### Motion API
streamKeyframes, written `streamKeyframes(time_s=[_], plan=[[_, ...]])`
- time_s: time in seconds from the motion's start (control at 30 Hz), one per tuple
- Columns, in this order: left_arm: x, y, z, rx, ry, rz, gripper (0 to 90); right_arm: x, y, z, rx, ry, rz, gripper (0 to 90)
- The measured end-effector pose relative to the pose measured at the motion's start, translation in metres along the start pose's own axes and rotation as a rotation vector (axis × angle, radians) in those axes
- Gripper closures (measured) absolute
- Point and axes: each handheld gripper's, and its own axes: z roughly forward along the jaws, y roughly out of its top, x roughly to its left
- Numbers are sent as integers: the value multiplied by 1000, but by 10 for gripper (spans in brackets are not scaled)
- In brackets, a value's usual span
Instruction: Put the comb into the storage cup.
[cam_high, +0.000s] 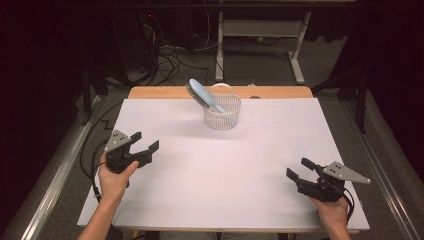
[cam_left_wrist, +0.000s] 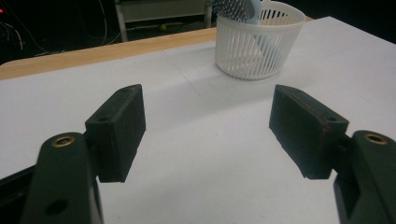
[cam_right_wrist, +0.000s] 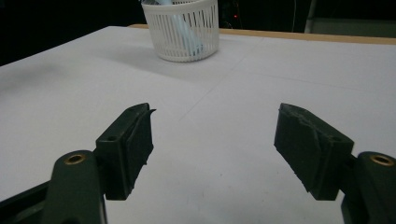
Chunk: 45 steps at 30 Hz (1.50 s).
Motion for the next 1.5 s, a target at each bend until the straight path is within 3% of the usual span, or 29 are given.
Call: streamKeyframes(time_s=[1.5], plan=[[5, -30, -7, 17, 11, -33, 274, 0, 0, -2, -3, -1, 3, 284]])
